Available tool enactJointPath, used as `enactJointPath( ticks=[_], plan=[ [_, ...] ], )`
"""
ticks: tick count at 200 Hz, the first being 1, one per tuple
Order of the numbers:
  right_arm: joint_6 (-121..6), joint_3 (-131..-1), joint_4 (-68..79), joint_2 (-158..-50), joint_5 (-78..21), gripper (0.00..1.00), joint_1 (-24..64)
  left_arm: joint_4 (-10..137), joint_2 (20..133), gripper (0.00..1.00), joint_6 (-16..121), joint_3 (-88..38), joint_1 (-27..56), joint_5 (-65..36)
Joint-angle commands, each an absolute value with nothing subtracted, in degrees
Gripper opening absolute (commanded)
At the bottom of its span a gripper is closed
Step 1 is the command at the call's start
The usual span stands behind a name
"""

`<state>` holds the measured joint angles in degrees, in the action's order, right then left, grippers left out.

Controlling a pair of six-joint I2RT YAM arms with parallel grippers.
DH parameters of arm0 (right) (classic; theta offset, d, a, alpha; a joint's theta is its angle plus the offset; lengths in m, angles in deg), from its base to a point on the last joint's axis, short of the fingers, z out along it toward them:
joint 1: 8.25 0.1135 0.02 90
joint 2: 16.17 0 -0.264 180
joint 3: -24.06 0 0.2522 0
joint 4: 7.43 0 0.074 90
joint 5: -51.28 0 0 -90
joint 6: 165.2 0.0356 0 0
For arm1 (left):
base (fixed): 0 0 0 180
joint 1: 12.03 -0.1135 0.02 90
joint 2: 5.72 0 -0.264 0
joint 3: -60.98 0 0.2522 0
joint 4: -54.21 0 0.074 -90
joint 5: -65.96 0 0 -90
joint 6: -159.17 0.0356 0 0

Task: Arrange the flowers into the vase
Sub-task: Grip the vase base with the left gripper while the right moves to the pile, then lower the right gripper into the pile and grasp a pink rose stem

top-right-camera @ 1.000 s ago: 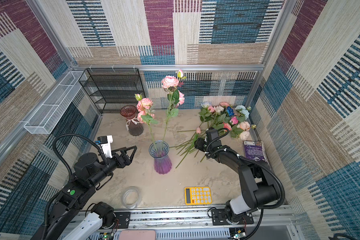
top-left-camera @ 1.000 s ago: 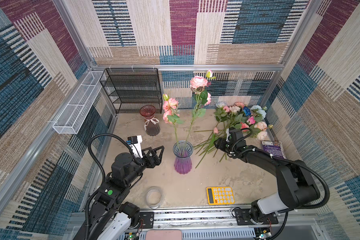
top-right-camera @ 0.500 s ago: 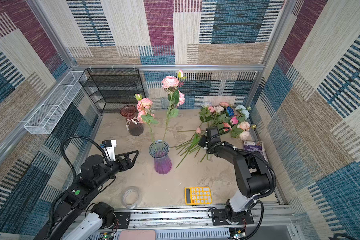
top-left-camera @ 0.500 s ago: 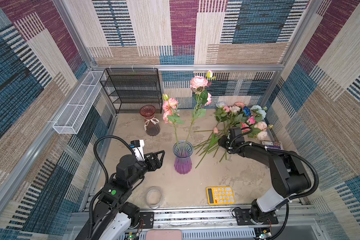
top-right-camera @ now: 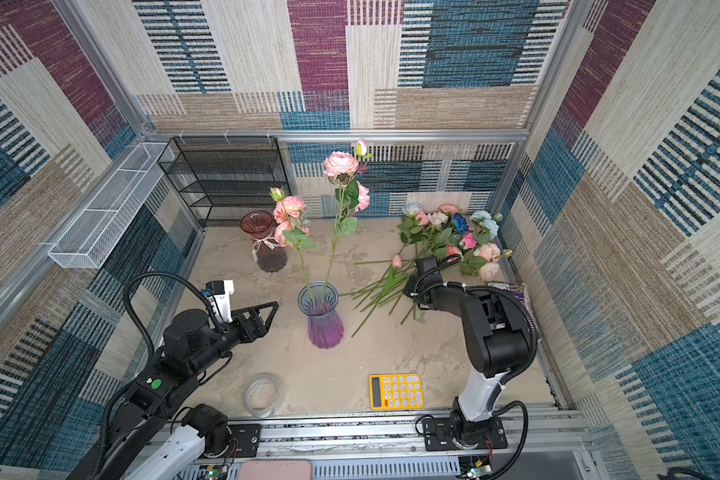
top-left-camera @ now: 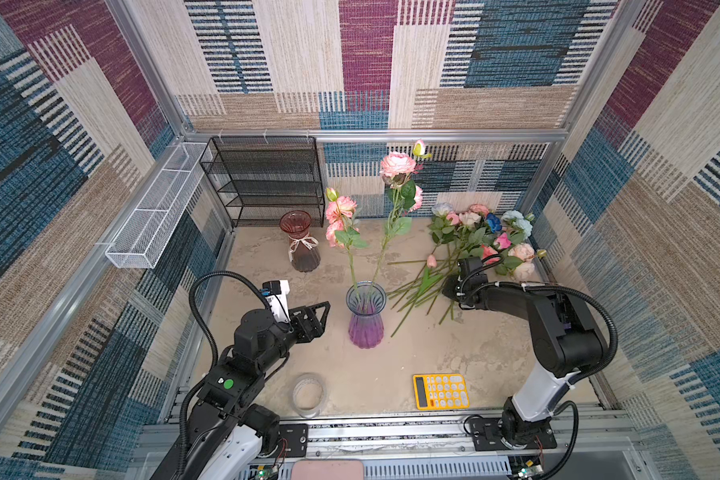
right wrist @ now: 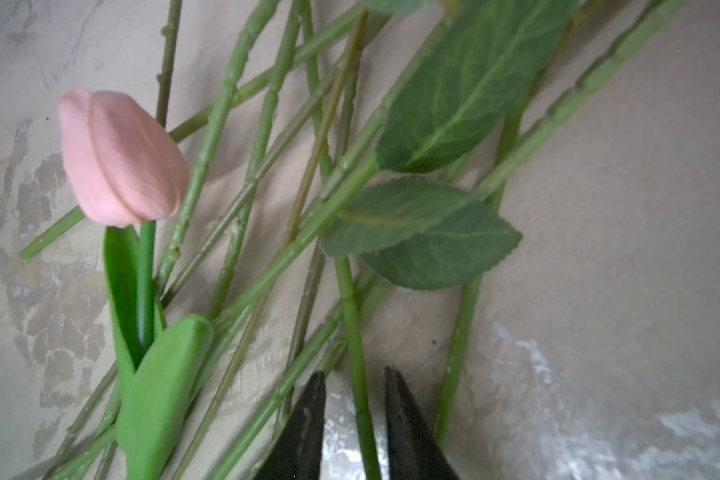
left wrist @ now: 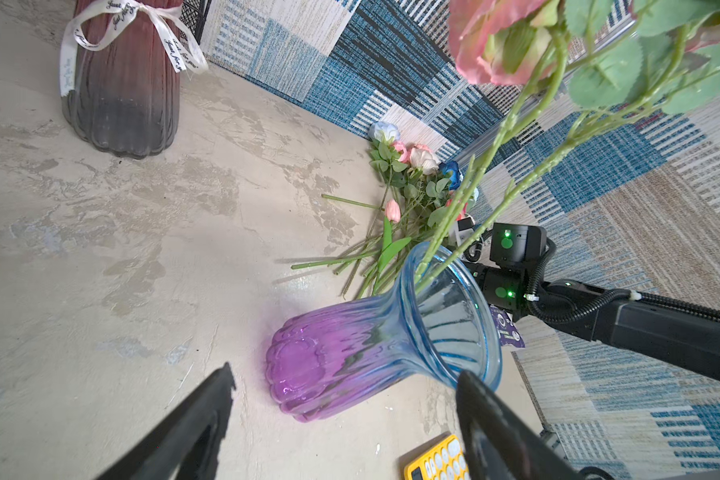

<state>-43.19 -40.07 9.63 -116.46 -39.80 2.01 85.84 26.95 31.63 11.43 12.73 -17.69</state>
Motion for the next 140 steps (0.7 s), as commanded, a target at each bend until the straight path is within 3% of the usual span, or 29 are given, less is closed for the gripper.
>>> enactJointPath(
  ticks=[1,30,61,67,80,96,140],
  plan=[
    [-44.3,-38.8,12.3,-114.8,-40.6,0.18,2.0,85.7,27.0,0.85,31.2,10.9,12.7,-18.2],
    [-45.5,-34.8,9.4,-108.0,-41.3,0.07,1.7,85.1,26.9,0.85,30.8,11.0,12.7,-17.7],
    [-45.1,-32.9,10.5,-105.0,-40.1,0.06,0.0,84.4,26.2,0.85,30.2,11.7,12.7,-17.5],
    [-45.1,-32.6,10.9,-104.9,-39.6,0.09,-0.1,84.1,25.9,0.85,30.0,12.0,12.7,-17.4],
    [-44.9,-32.7,12.2,-105.2,-38.3,0.3,-0.2,83.5,25.5,0.85,29.6,12.6,12.7,-17.2],
    [-44.7,-32.8,12.8,-104.3,-36.7,0.46,-0.2,83.0,25.3,0.85,29.4,12.9,12.7,-16.7],
    [-41.2,-39.7,15.9,-99.5,-35.1,0.49,-0.2,83.8,24.2,0.84,29.2,12.6,12.7,-16.9]
  ],
)
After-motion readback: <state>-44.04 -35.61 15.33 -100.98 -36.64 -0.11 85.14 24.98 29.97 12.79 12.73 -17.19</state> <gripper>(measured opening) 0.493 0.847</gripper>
